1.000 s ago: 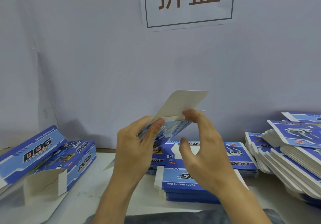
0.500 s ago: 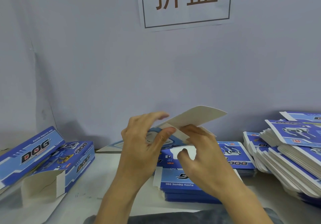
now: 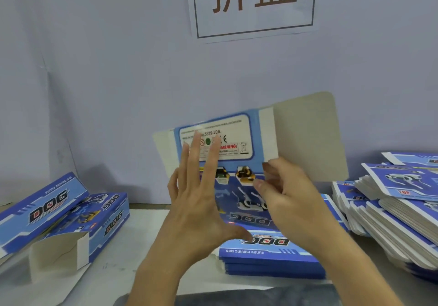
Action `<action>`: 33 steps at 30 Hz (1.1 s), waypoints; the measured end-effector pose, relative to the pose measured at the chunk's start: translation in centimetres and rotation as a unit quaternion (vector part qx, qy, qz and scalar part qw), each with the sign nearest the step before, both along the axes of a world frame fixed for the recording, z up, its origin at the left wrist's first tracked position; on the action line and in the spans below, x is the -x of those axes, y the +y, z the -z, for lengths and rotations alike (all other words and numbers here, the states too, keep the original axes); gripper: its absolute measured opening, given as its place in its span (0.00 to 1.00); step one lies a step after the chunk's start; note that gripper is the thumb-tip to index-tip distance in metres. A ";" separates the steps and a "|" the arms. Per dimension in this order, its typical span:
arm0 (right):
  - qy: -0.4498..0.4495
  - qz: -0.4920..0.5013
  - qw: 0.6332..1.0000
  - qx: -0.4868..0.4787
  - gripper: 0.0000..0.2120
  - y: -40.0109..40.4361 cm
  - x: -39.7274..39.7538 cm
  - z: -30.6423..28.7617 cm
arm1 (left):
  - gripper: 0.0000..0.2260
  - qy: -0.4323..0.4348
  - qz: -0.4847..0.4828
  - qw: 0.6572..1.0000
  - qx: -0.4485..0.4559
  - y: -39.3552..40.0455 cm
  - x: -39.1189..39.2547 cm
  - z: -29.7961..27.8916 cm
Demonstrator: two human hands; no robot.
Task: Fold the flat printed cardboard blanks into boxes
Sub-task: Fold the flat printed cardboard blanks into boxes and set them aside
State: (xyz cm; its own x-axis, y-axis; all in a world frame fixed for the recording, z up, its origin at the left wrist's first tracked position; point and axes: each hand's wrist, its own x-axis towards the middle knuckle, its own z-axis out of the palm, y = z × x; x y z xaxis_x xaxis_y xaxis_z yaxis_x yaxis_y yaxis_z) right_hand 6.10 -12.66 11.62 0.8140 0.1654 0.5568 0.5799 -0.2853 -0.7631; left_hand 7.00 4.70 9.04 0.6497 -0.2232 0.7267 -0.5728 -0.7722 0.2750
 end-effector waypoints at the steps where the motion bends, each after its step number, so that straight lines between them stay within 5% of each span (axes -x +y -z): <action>1: 0.002 -0.018 1.000 -0.015 0.11 0.0 0.2 -0.4 | 0.67 -0.023 -0.011 1.000 -0.009 -0.1 -0.1 -0.1; 7: -0.030 -0.011 0.999 0.020 0.05 -0.5 1.5 -2.1 | 0.63 -0.067 -0.024 0.997 -0.030 -0.6 0.5 -0.7; 18: 0.049 -0.089 0.994 -0.040 0.08 -0.5 2.5 -3.0 | 0.53 0.015 0.029 0.999 -0.011 -1.2 0.7 -0.9; 22: -0.046 -0.030 0.998 -0.023 0.07 0.6 2.5 -2.7 | 0.52 -0.005 0.010 1.000 0.010 -1.0 0.6 -0.9; 25: -0.198 0.072 0.976 -0.056 0.09 1.2 2.6 -2.8 | 0.52 -0.003 0.017 0.995 0.101 -0.4 0.6 -1.2; 28: -0.360 0.182 0.906 -0.129 0.15 0.7 2.5 -2.7 | 0.56 0.002 0.033 0.968 0.249 0.9 0.7 -1.6; 30: -0.347 0.216 0.893 -0.187 0.17 0.0 2.0 -2.1 | 0.52 -0.009 0.051 0.945 0.323 1.6 1.0 -2.1; 33: -0.153 0.082 0.970 -0.169 0.20 -1.2 1.2 -1.5 | 0.44 -0.001 0.101 0.908 0.406 1.7 1.4 -3.1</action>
State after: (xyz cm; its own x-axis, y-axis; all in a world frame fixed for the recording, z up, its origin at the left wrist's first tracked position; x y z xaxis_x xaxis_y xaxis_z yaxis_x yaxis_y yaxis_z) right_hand 4.94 -13.82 13.11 0.6022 -0.1872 0.7761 0.7616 -0.1569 -0.6288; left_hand 5.60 6.43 12.17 0.6539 0.2728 0.7057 -0.6810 -0.1940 0.7061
